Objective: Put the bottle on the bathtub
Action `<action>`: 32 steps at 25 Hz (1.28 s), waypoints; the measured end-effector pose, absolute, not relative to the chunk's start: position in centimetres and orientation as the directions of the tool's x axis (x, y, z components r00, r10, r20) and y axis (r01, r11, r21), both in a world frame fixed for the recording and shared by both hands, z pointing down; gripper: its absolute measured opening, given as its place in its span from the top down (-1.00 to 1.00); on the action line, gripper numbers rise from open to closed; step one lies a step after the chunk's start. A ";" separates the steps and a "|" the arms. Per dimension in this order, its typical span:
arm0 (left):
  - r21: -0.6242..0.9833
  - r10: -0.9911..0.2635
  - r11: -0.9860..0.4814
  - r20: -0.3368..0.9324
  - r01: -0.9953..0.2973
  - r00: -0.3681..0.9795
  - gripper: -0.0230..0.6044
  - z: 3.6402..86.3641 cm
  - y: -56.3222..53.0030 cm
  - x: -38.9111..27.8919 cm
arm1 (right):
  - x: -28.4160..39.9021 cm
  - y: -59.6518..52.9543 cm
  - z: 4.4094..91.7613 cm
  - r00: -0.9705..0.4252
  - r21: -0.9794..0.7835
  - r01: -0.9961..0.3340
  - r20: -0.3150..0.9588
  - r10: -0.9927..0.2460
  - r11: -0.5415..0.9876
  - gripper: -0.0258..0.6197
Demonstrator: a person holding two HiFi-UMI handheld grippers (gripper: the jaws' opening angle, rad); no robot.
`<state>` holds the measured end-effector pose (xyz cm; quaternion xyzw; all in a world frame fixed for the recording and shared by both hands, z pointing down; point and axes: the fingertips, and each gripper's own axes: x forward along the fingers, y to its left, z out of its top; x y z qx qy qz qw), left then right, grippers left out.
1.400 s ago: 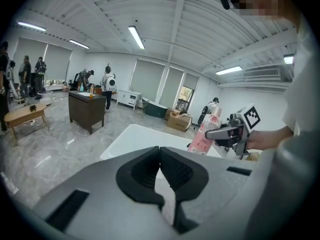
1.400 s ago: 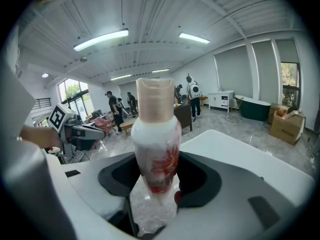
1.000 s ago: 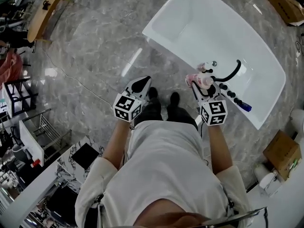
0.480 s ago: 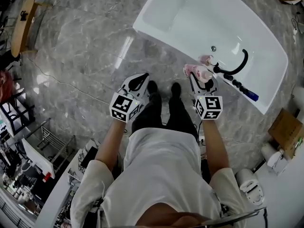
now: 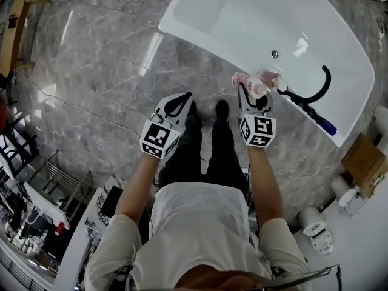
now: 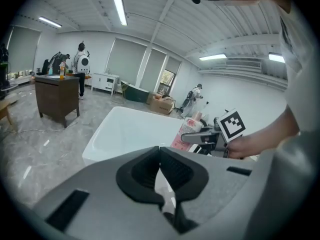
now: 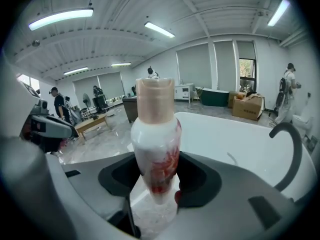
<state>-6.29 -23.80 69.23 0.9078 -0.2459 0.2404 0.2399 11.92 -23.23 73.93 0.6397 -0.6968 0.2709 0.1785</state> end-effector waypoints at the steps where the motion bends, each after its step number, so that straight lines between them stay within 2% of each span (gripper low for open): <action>1: 0.320 -0.326 -0.765 0.557 -0.559 0.764 0.90 70.1 -23.9 -6.2 | 11.9 -23.5 74.9 -0.114 -0.147 -0.989 0.597 -0.794 0.031 0.20; 16: 0.317 -0.327 -0.764 0.561 -0.562 0.760 0.90 80.3 -27.9 -4.7 | 12.9 -29.0 85.8 -0.049 -0.084 -0.996 0.601 -0.798 -0.001 0.20; 32: 0.306 -0.319 -0.772 0.572 -0.557 0.756 0.90 84.9 -29.4 -3.8 | 13.6 -31.4 89.9 -0.003 0.001 -1.000 0.568 -0.823 0.005 0.19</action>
